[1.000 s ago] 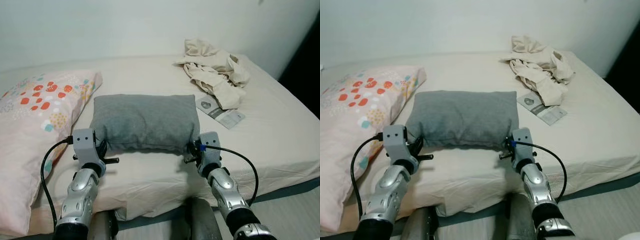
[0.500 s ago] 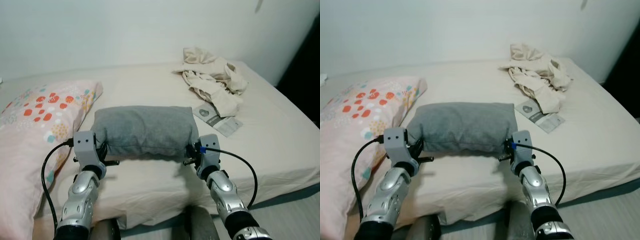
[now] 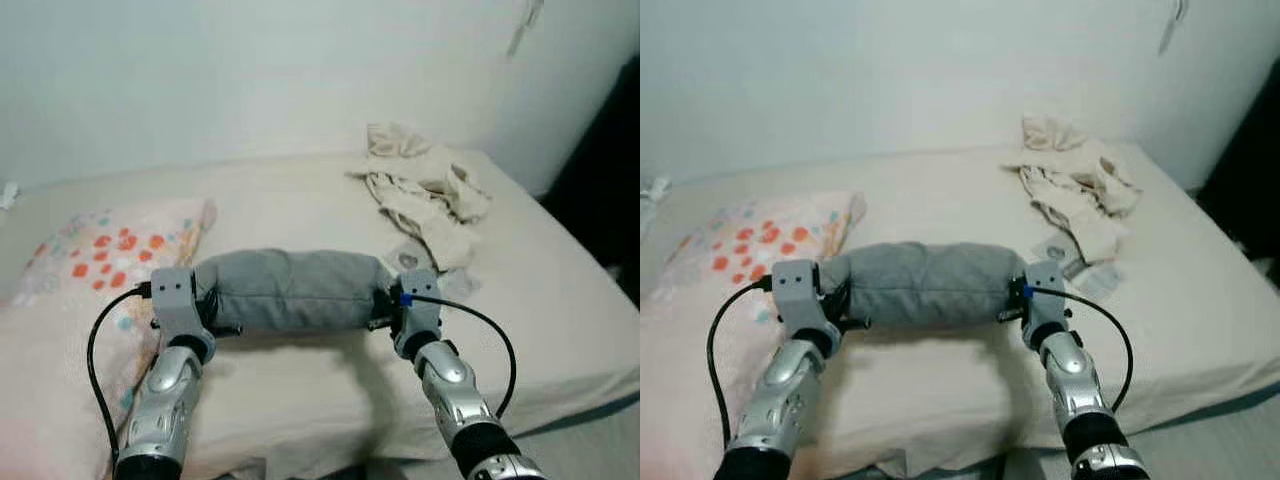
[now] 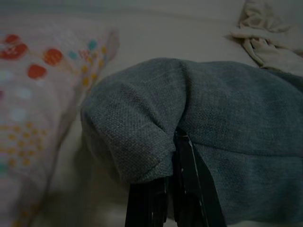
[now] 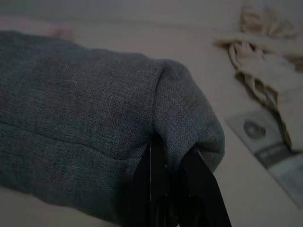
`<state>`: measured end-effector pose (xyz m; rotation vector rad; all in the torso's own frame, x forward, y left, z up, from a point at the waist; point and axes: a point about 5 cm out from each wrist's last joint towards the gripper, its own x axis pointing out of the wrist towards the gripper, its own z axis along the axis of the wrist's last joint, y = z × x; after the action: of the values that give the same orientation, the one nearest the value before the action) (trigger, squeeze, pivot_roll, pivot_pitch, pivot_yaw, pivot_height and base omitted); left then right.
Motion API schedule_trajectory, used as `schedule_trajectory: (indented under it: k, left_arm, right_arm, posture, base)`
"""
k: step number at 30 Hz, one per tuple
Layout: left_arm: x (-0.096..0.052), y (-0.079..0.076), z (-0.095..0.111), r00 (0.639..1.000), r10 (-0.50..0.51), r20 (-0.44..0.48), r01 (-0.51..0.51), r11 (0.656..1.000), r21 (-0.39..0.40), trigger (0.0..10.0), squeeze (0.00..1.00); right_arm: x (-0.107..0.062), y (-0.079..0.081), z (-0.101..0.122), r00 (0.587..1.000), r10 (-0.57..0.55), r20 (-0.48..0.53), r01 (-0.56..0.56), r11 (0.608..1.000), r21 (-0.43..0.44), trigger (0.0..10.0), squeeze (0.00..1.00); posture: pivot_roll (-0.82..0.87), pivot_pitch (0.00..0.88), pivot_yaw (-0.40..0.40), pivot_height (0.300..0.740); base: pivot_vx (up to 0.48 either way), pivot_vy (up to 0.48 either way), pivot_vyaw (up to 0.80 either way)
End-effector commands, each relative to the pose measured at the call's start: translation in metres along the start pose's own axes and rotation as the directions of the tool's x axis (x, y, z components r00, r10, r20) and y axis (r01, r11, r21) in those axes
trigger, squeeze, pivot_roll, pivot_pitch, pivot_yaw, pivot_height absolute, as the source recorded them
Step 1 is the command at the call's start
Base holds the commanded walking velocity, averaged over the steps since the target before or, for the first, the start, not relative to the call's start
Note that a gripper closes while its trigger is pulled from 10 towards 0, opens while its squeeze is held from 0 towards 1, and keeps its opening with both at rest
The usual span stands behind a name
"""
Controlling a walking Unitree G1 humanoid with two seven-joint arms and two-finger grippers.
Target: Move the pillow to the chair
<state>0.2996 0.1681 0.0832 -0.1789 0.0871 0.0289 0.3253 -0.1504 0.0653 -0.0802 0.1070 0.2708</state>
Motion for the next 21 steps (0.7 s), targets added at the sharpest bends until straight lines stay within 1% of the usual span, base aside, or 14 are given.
schedule_trajectory:
  k: [1, 5, 18, 21]
  left_arm:
    - [-0.001, -0.011, -0.002, 0.999, -0.053, 0.002, 0.053, 0.998, 0.021, 10.0, 0.00]
    - [-0.002, -0.012, -0.004, 0.999, -0.053, 0.001, 0.053, 0.998, 0.034, 10.0, 0.00]
    - [-0.002, -0.008, -0.005, 0.999, -0.039, -0.003, 0.039, 0.998, 0.045, 10.0, 0.00]
    - [-0.002, -0.006, -0.009, 1.000, -0.025, -0.014, 0.026, 0.998, 0.060, 10.0, 0.00]
  right_arm:
    - [0.004, 0.012, 0.006, 0.998, 0.058, 0.029, -0.058, 0.998, -0.011, 10.0, 0.00]
    - [0.003, 0.013, 0.006, 0.998, 0.061, 0.026, -0.061, 0.998, -0.010, 10.0, 0.00]
    - [0.001, 0.017, 0.001, 0.997, 0.074, 0.010, -0.074, 0.997, -0.007, 10.0, 0.00]
    - [0.000, 0.018, -0.009, 0.996, 0.069, -0.053, -0.068, 0.998, 0.008, 10.0, 0.00]
  posture:
    - [-0.03, 0.056, -0.018, 0.723]
    - [-0.03, 0.058, -0.019, 0.740]
    - [-0.02, 0.064, -0.024, 0.740]
    - [-0.02, 0.066, -0.030, 0.740]
  base:
    - [0.000, 0.000, 0.00]
    - [0.000, 0.000, 0.00]
    - [0.000, 0.000, 0.00]
    - [0.000, 0.000, 0.00]
